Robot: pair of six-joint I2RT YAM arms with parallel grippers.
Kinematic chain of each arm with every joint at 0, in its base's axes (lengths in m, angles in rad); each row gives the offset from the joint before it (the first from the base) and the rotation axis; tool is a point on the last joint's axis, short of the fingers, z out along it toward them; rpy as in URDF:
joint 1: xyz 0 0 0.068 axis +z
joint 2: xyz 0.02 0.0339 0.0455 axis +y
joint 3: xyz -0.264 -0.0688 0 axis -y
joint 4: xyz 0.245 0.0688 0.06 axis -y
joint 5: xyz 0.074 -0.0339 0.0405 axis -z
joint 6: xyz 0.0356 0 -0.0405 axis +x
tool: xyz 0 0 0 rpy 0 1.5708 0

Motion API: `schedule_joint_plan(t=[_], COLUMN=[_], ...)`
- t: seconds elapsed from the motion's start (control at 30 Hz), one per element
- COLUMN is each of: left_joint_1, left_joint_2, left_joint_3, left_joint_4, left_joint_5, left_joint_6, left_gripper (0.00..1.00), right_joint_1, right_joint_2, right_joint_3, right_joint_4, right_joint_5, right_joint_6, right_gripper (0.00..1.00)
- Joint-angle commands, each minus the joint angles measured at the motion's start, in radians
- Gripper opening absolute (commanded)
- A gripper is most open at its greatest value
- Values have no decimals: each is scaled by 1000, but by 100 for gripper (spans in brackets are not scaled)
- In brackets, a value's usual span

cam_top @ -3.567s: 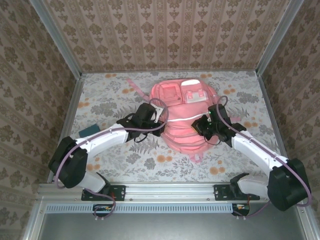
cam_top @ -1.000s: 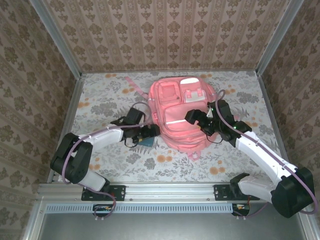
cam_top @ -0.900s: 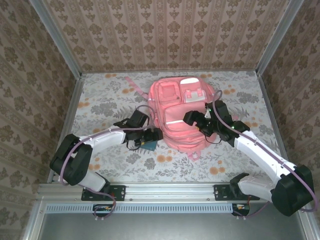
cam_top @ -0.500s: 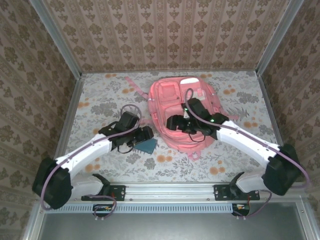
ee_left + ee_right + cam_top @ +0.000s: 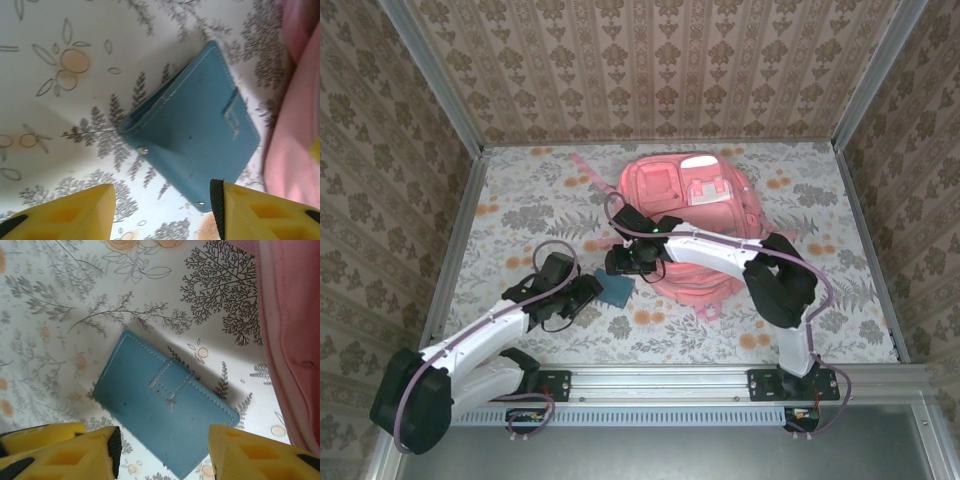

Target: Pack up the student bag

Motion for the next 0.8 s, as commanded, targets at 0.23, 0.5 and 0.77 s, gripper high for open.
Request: schedule_joint_plan(t=[0.23, 0.5, 0.77], left_joint_1=[20, 20, 20], left_joint_2=[105, 151, 240], left_joint_3=[-17, -19, 18], left_joint_4=[159, 151, 202], left_joint_5=[70, 58, 86], left_joint_6=[-41, -53, -49], left_gripper=[49, 49, 48], right_joint_1=[-3, -9, -13], right_joint_2=[143, 172, 202], right_joint_3=[164, 217, 223], right_joint_4=[-234, -327, -359], right_joint_5=[7, 22, 16], right_joint_6=[-207, -366, -478], right_gripper=[46, 45, 43])
